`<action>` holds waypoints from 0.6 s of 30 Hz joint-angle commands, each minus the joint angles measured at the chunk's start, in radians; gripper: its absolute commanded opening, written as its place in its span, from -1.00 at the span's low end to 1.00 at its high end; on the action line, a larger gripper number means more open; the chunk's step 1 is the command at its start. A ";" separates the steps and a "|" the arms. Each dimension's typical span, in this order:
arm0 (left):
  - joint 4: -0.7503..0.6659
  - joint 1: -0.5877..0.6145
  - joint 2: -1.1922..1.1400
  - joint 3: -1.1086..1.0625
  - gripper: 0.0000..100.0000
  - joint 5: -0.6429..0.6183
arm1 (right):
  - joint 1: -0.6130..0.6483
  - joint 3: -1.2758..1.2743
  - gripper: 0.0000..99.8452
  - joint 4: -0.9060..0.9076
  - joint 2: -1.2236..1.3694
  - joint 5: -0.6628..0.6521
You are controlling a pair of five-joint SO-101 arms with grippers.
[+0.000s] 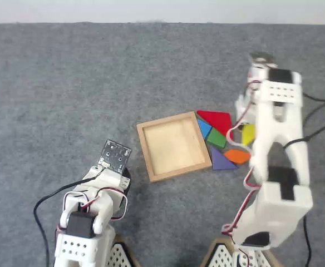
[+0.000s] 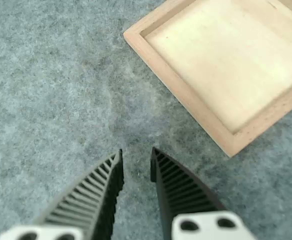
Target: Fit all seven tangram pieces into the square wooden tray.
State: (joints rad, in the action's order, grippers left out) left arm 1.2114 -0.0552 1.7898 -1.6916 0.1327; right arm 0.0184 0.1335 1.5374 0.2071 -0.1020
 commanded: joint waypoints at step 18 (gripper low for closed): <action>0.005 0.000 0.002 0.007 -0.82 -0.012 | 0.615 -0.502 -0.58 -0.328 -0.435 0.091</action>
State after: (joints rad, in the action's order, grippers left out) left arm 1.2114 -0.0552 1.7898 -1.6916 0.1327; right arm 0.5831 -0.4542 1.2382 -0.3191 -0.0299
